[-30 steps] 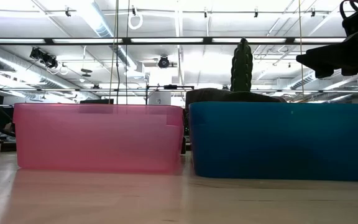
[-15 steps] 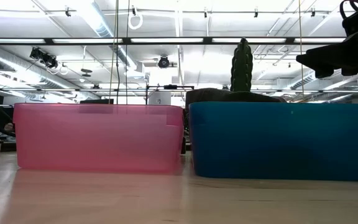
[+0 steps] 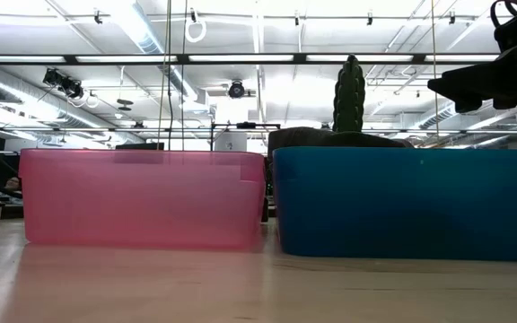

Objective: Pick & Place hat
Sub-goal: Put the bottom blue cap into the pink bin

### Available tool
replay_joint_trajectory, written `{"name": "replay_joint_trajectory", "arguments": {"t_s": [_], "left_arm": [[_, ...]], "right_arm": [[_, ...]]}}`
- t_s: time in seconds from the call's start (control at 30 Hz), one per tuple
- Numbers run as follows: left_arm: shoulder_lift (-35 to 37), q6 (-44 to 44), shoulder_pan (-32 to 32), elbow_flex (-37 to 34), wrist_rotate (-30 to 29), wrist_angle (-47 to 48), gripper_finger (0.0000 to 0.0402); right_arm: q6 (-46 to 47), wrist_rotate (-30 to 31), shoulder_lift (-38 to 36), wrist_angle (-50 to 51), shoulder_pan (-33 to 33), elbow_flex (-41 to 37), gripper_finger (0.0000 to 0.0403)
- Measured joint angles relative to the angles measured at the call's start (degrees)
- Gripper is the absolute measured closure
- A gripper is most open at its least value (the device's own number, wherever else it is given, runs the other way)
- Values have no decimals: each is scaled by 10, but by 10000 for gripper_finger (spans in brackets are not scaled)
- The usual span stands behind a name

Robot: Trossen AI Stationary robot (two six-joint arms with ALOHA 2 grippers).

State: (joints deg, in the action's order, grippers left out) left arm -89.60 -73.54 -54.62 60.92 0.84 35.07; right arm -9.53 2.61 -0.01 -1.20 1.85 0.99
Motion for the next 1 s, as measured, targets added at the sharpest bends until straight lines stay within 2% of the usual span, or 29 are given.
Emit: {"name": "replay_joint_trajectory", "arguments": {"t_s": [0.2,0.37,0.73,0.87,1.0], "left_arm": [[0,136,53,120,-1,119,392],[1,248,107,195,-47,233,392],[0,528,277,205,-67,233,392],[0,577,333,205,-65,227,392],[-15,618,372,205,-30,224,392]], "right_arm": [[0,1,0,0,0,0,234],[0,1,0,0,0,0,234],[0,-1,0,0,0,0,234],[0,-1,0,0,0,0,234],[0,-1,0,0,0,0,234]]}}
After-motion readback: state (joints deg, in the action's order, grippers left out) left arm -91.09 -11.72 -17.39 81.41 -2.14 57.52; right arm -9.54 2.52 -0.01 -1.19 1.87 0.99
